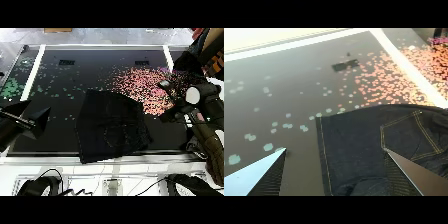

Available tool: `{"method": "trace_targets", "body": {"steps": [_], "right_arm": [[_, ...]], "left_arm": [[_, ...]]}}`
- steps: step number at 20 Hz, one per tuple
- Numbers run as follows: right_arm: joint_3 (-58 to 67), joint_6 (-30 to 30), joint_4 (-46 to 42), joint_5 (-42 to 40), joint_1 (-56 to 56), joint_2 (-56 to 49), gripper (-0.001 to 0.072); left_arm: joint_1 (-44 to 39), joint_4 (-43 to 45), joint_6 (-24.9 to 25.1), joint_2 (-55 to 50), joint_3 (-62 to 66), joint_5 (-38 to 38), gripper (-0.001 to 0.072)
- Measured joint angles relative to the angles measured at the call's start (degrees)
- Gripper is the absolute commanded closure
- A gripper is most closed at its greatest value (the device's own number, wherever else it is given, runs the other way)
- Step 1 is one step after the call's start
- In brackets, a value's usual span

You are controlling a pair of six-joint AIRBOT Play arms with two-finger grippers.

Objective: Fold the clothes and pants, and hang the long-sleeved shirts on hangers.

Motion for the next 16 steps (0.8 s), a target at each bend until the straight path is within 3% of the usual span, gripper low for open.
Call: {"method": "trace_targets", "body": {"steps": [1, 2, 3, 7, 10, 16], "right_arm": [[-2.93, -2.38, 3.76, 0.42, -3.21, -0.02, 0.0577], [-6.12, -4.42, 7.65, 0.33, -6.27, 0.00, 0.0324], [-9.01, -5.79, 10.27, -0.09, -8.55, -0.02, 0.0248], [-17.75, -6.97, 18.21, -5.20, -13.05, -1.11, 0.0254], [-20.39, -3.89, 22.77, -9.77, -14.14, -4.96, 0.0255], [-21.75, -0.98, 32.61, -9.66, -14.64, -16.35, 0.0254]], "left_arm": [[0.00, 0.00, 0.00, 0.00, 0.00, 0.00, 0.0023], [0.00, 0.00, -0.02, 0.00, 0.00, 0.00, 0.0023], [0.00, -0.02, 0.00, 0.00, 0.00, 0.00, 0.0023], [0.00, -0.02, -0.02, -0.02, -0.02, 0.00, 0.0024], [0.00, 0.00, -0.57, -0.02, -0.04, -0.02, 0.0025], [0.00, 0.00, -4.11, -0.02, -0.07, -0.02, 0.0025]]}}
